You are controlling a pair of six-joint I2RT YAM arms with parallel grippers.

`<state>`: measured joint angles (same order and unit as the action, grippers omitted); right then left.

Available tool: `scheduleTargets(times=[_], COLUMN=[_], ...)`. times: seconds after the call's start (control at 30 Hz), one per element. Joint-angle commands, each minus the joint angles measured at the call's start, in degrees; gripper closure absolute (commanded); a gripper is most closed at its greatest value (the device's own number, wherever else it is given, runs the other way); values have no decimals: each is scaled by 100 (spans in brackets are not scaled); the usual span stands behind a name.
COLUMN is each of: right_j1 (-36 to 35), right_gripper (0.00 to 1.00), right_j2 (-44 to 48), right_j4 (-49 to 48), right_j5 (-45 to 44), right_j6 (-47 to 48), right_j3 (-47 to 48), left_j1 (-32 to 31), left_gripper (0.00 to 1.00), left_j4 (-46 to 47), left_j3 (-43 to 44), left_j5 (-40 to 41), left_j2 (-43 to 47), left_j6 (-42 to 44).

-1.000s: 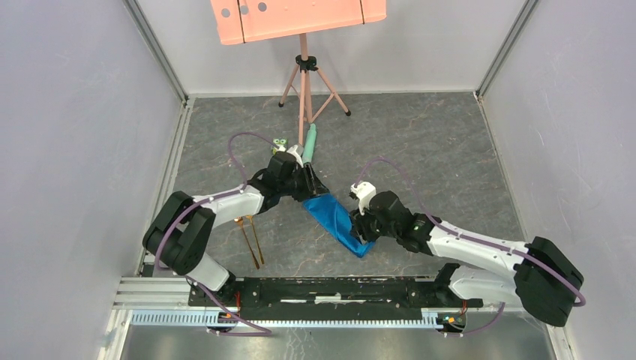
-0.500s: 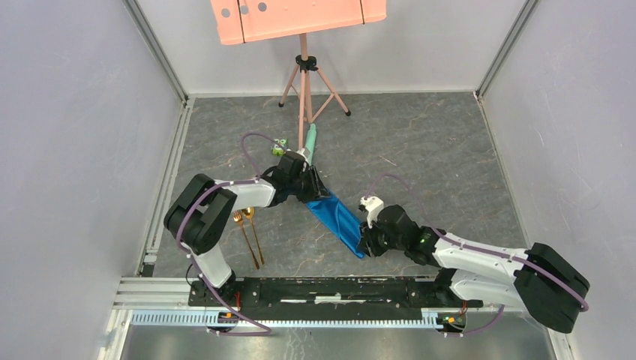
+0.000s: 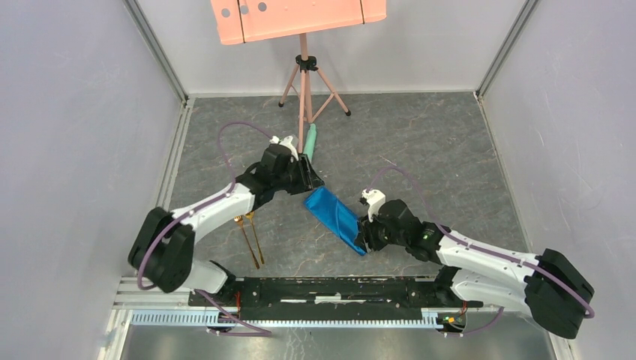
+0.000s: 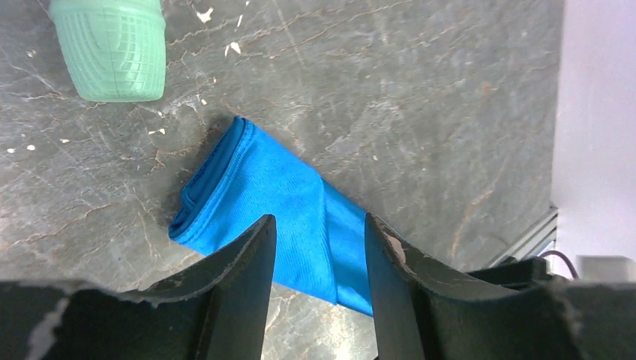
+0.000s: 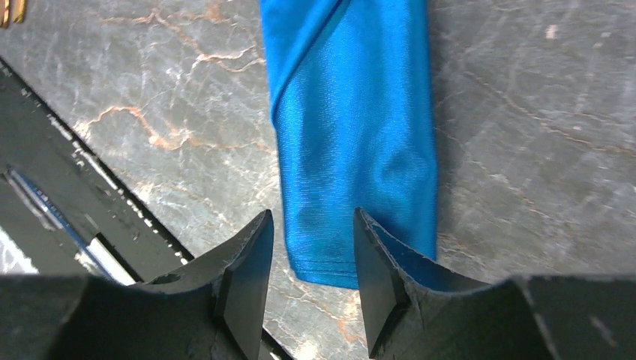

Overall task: Fold the napkin into a case and place the utensils inside
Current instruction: Smooth out the smaller rectangle-folded napkin at the center of the board, then rotate the smaller rectangle-folded napkin at the center of the board.

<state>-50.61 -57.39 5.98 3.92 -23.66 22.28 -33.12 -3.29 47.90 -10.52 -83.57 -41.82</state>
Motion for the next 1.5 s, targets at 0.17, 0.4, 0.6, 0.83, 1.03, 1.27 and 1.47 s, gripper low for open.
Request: scheduleTargets(times=[0.17,0.4,0.6,0.83,1.03,1.27,1.47], right_j1=[-59,1764,2771,2806,3547,3972,4252], right_gripper=[49,45,35,28,33,34,39], right_j2=[-597,-953,-2952,-2661,-1479,-784,-1033], right_j4=[-369,85,-782,471,-282,-884,-1821], right_j5=[87,-904,-665,-883,659,1297,1658], right_j6=[-209,158,1178,1387,445,-138,-549], right_j3=[26,-73,2179,3029,1462,391,-227], left_j1=[188,205,208,112,-87,-181,-194], left_gripper=[45,44,44,43,43,44,44], left_j4=[-392,-613,-154,200,148,-388,-571], left_j3=[-663,-706,-836,-425,525,1594,2203], left_j5=[64,72,-316,-1014,-898,-717,-767], left_j2=[1127,1663,1579,752,-297,-1334,-1937], left_j6=[280,331,33,182,771,1390,1696])
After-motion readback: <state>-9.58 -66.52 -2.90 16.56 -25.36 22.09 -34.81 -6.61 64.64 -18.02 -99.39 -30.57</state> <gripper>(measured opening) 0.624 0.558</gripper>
